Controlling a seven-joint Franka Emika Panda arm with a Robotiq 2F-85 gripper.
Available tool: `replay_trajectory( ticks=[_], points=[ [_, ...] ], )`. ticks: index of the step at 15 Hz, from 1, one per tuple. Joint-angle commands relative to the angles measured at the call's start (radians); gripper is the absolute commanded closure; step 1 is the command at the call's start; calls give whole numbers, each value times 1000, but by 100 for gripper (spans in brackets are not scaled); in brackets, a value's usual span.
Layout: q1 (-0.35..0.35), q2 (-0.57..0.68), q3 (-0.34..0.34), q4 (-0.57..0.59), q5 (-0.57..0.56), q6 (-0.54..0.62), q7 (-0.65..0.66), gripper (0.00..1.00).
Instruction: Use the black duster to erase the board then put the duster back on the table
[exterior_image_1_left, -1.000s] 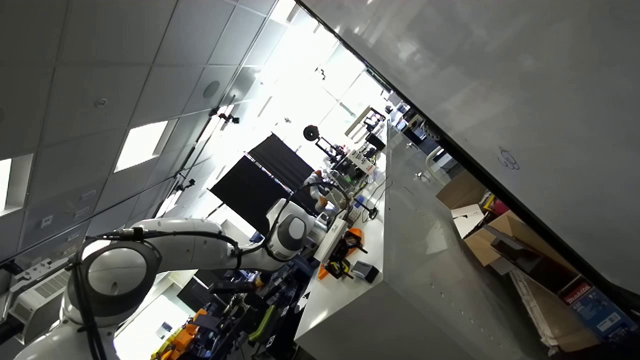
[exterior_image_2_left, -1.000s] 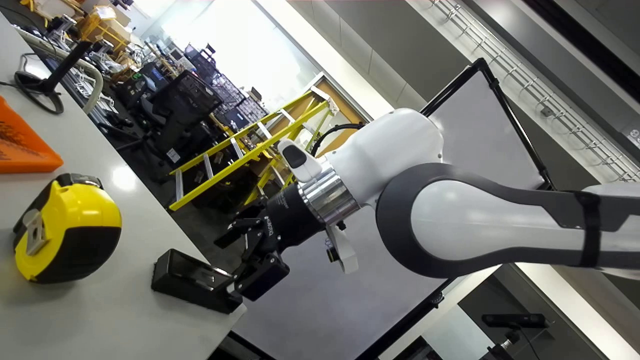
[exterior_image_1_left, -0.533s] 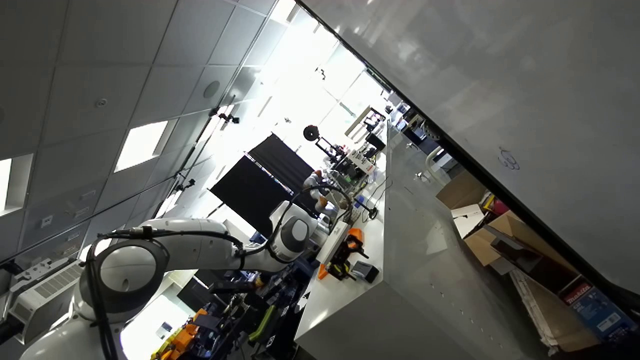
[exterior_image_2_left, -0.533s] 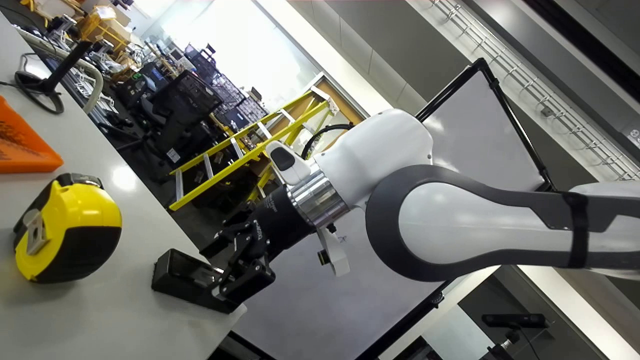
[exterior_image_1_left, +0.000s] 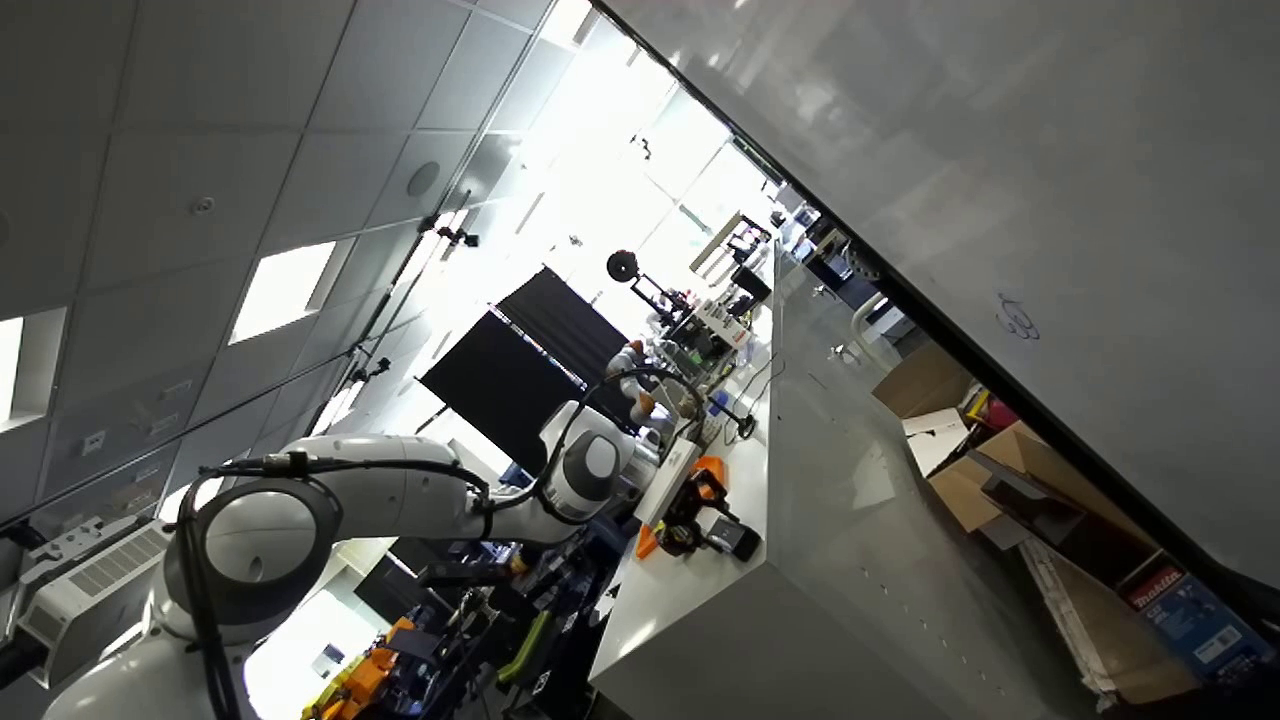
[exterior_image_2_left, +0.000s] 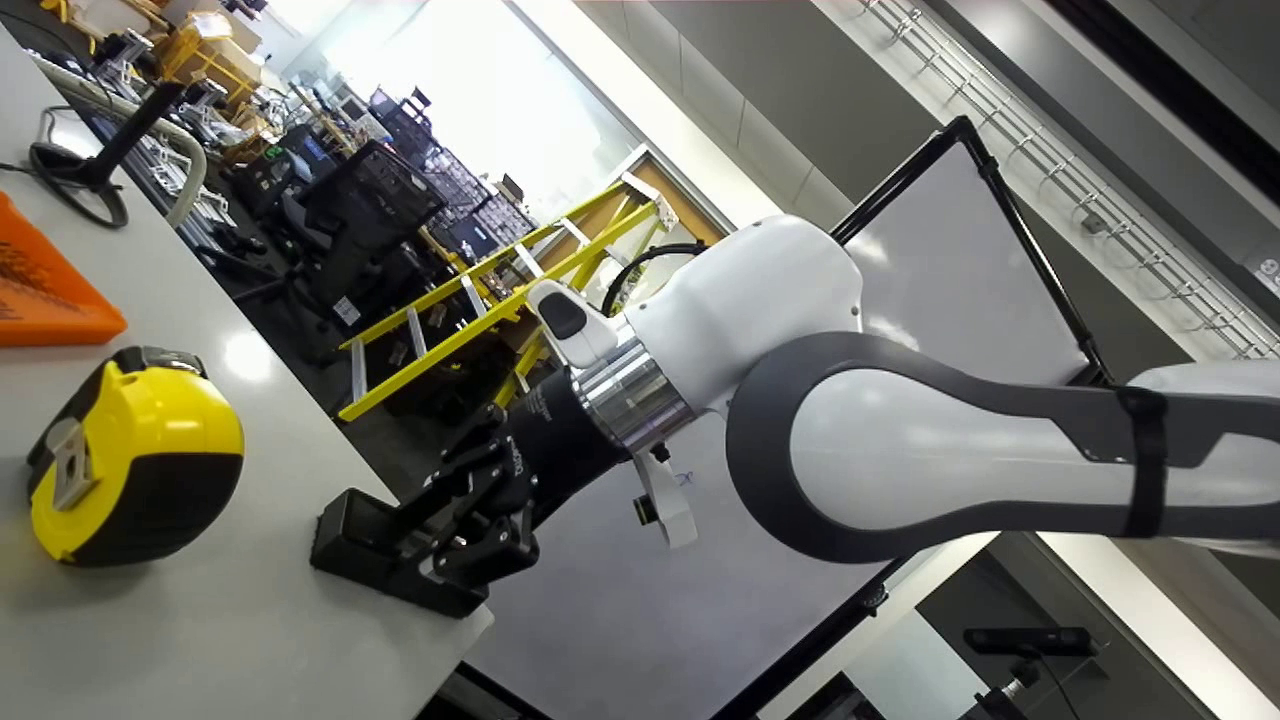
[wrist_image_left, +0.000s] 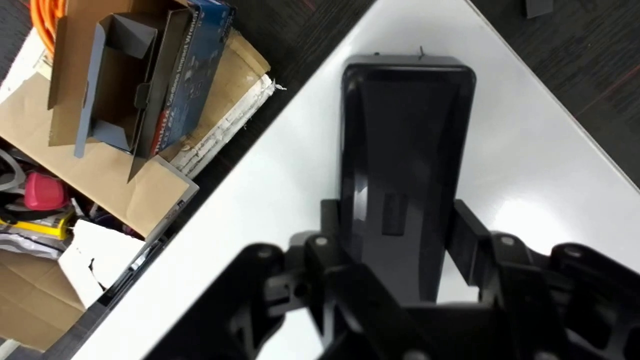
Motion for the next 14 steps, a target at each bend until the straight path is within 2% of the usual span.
replay_trajectory(
  ticks=[1,6,11,14],
  points=[
    [-4,-88,-19,-35,-104,4,96,71],
    [-46,-259,-26,-95,-170,28,112,71],
    [-76,-427,-68,-201,-369,87,149,71],
    [-117,-502,-92,-279,-524,175,247,71]
  ],
)
